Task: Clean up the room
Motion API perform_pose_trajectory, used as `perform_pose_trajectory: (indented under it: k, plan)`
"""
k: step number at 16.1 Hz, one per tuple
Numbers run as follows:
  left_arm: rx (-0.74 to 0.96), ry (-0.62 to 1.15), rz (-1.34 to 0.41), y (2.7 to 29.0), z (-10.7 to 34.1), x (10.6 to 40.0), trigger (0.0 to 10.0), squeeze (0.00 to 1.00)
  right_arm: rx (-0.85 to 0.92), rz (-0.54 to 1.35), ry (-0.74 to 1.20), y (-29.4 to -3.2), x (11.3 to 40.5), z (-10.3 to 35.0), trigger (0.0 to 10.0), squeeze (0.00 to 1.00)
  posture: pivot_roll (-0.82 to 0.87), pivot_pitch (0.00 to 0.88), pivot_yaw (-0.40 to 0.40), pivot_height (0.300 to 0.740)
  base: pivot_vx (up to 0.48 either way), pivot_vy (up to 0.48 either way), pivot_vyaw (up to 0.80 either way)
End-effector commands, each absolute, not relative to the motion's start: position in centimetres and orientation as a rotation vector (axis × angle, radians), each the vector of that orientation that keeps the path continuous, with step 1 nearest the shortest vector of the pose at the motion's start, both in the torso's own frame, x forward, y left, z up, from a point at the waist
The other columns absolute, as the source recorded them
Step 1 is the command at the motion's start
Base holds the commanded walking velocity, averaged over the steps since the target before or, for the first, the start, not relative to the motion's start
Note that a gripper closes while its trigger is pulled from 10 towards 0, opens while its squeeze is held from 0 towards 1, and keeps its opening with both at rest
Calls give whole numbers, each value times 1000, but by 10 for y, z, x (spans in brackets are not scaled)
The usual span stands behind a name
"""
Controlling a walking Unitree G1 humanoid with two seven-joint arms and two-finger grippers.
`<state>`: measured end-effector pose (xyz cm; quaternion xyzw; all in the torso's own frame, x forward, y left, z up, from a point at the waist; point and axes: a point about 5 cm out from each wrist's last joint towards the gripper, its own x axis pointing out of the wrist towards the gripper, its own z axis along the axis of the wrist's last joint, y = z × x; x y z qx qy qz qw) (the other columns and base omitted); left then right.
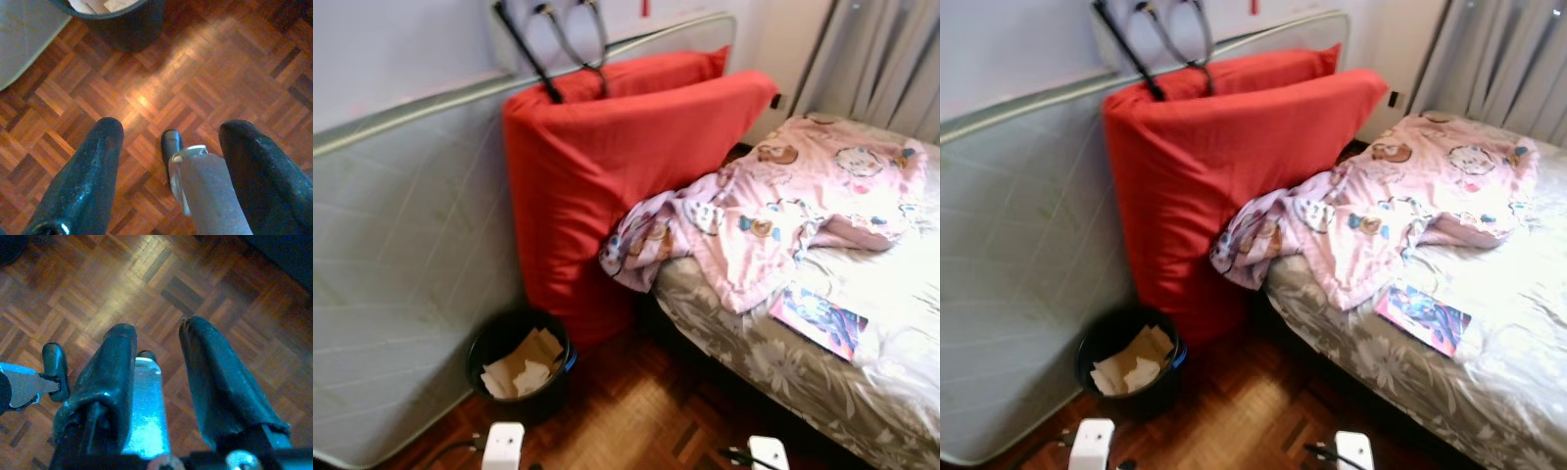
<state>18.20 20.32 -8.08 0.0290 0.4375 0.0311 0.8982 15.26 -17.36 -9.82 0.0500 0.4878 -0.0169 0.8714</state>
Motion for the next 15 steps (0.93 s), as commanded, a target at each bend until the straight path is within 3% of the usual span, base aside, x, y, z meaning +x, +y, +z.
perform_pose_trajectory:
  k: [1, 4, 15]
  plan:
    - [69, 921, 128, 232, -73, 189, 10000, 0, 138, -86, 879, -201, 222, -62, 10000, 0, 118, 0, -118, 740, 0, -247, 0]
    - [65, 919, 130, 232, -72, 190, 10000, 0, 141, -86, 878, -201, 223, -61, 10000, 0, 113, 0, -119, 740, 0, -245, 0]
    - [55, 910, 136, 232, -73, 188, 10000, 0, 143, -83, 880, -200, 221, -63, 10000, 0, 118, 0, -119, 740, 0, 0, 0]
